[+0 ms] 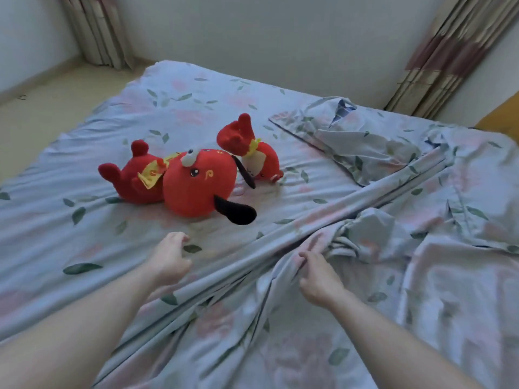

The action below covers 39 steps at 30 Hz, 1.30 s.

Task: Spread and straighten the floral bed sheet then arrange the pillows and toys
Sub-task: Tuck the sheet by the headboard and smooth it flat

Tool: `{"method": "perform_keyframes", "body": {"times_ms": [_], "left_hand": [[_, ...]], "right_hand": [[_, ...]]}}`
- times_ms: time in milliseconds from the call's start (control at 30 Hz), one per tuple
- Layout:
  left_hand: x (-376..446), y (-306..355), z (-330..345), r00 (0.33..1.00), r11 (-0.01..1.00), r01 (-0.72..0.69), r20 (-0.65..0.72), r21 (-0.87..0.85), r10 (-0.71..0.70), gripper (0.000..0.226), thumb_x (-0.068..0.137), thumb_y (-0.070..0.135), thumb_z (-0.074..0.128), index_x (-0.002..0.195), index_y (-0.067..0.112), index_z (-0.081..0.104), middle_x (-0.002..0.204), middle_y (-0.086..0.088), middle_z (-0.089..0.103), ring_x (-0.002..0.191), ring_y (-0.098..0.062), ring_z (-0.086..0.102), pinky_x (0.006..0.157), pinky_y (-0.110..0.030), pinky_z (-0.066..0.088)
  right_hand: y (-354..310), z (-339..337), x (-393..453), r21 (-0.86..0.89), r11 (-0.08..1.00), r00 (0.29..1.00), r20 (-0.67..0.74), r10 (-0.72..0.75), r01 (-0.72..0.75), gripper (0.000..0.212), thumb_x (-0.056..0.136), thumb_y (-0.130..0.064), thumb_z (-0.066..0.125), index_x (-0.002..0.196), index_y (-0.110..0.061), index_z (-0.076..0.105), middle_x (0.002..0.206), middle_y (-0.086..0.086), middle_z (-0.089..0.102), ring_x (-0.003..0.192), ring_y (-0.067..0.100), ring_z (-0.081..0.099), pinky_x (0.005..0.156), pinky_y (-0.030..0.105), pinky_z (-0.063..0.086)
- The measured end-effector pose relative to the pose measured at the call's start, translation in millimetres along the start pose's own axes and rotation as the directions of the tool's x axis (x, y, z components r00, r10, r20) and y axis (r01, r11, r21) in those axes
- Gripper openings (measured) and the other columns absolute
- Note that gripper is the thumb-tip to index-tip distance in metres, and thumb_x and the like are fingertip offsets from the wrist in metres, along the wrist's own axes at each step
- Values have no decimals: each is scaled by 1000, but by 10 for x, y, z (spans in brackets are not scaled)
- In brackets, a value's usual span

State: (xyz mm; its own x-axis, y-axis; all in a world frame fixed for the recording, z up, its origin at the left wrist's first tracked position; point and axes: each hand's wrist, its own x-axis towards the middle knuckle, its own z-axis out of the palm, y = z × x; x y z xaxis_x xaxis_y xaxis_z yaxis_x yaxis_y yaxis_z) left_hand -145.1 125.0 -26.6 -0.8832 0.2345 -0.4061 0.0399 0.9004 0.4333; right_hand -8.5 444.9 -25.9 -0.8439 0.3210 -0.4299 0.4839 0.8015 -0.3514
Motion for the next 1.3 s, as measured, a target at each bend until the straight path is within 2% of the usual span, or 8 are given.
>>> {"method": "perform_keyframes", "body": {"times_ms": [267, 433, 500, 600, 867, 1033, 1200, 1300], "left_hand": [[-548, -349, 386, 986, 963, -164, 11, 215, 166, 37, 87, 34, 59, 123, 30, 57, 130, 11, 49, 116, -18, 55, 91, -34, 49], [-1135, 169, 1383, 947, 952, -262, 233, 158, 222, 54, 79, 56, 60, 125, 31, 50, 127, 7, 47, 121, -20, 50, 100, -34, 44], [-1236, 242, 1659, 960, 968, -151, 266, 202, 94, 63, 75, 55, 68, 126, 27, 46, 128, 5, 45, 122, -23, 47, 98, -37, 46], [-1280, 241, 1808, 984, 945, -137, 154, 298, 94, 26, 91, 24, 58, 117, 26, 58, 125, 2, 58, 119, -24, 51, 95, -37, 42], [-2095, -88, 1443, 922, 914, -333, 122, -231, 366, 5, 93, 27, 61, 97, 28, 59, 136, 22, 43, 131, -2, 36, 109, -24, 27], [-2668, -205, 1114, 941, 896, -111, 245, -429, 234, 10, 98, 37, 61, 97, 29, 55, 150, 25, 31, 143, 3, 26, 109, -19, 24], [-2953, -838, 1172, 956, 992, 106, 266, 67, -120, 98, 72, 61, 70, 153, 23, 30, 158, 2, 31, 147, -21, 30, 117, -35, 31], [-3062, -1287, 1236, 911, 920, 319, 195, 227, -364, 68, 81, 48, 64, 145, 31, 48, 145, 1, 54, 136, -26, 46, 109, -36, 37]], "right_hand": [[56, 273, -176, -348, 922, 980, -36, -195, 170, 75, 83, -7, 55, 151, -28, 32, 158, -4, 27, 139, 27, 31, 108, 38, 43], [-64, 513, -186, -557, 794, 964, 44, -264, 243, 80, 82, -6, 59, 152, -32, 29, 154, -4, 29, 126, 30, 39, 94, 40, 47], [-91, 645, -170, -564, 788, 962, 41, -269, 245, 71, 85, -8, 58, 148, -31, 37, 153, -3, 31, 125, 31, 40, 95, 39, 45], [-110, 730, -150, -582, 790, 970, -7, -244, 194, 29, 96, -16, 53, 122, -28, 59, 135, -2, 51, 128, 31, 40, 92, 39, 40], [326, 485, -1068, -266, 903, 927, -77, -368, 337, 8, 93, -20, 53, 90, -27, 49, 88, -1, 60, 95, 26, 56, 87, 37, 38], [647, 287, -1997, -129, 925, 933, -6, -360, 356, 19, 99, -28, 51, 91, -35, 34, 69, -9, 49, 67, 24, 54, 58, 38, 34], [973, 412, -2434, -131, 975, 982, -37, -187, 181, 18, 99, -38, 51, 87, -34, 37, 65, -8, 55, 68, 29, 63, 54, 38, 38], [1243, 609, -2505, -213, 977, 1000, -14, -18, 14, 23, 99, -40, 52, 83, -26, 43, 79, 0, 67, 80, 32, 66, 60, 37, 42]]}}
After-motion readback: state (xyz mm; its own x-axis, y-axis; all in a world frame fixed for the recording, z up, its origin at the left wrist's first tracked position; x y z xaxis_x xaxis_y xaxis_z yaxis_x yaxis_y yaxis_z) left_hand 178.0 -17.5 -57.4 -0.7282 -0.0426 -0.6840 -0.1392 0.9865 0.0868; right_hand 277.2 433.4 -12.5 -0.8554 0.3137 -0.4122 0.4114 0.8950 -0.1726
